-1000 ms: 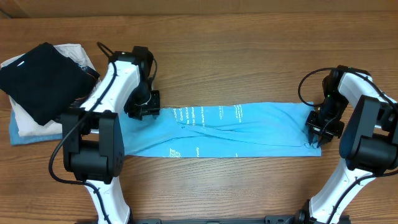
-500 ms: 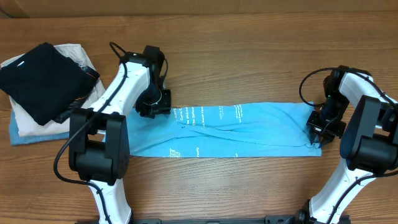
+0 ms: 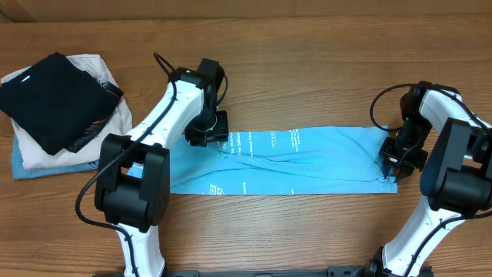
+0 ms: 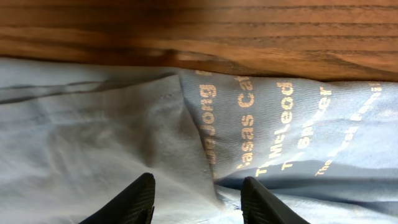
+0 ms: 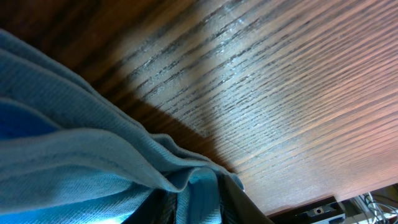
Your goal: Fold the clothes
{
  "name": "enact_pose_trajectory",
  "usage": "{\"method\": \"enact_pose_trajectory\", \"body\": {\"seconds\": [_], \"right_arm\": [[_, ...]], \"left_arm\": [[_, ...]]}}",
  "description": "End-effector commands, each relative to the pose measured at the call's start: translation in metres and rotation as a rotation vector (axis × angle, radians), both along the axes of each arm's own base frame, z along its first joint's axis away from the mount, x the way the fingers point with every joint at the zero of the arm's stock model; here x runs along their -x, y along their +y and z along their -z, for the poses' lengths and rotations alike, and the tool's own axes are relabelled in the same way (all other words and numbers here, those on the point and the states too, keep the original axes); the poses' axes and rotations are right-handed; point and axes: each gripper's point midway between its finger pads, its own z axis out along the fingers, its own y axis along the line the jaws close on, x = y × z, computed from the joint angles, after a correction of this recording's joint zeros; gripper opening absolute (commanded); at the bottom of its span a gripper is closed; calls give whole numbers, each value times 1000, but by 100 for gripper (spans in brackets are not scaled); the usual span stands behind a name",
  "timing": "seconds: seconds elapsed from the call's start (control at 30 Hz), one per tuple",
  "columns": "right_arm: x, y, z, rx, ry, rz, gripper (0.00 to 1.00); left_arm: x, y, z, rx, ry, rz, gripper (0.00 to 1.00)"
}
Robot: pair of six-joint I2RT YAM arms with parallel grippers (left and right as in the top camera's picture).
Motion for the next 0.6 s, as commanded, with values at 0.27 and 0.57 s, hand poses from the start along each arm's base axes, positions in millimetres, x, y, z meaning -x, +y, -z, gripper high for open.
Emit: {"method": "enact_pose_trajectory", "body": {"seconds": [0.27, 0.57], "right_arm": [[-2, -4, -2, 18, -24, 12, 25], [-2, -4, -2, 17, -23, 12, 25]], "left_arm": [[11, 6, 7, -63, 17, -65, 37], [14, 8, 13, -65, 25, -65, 17]]}}
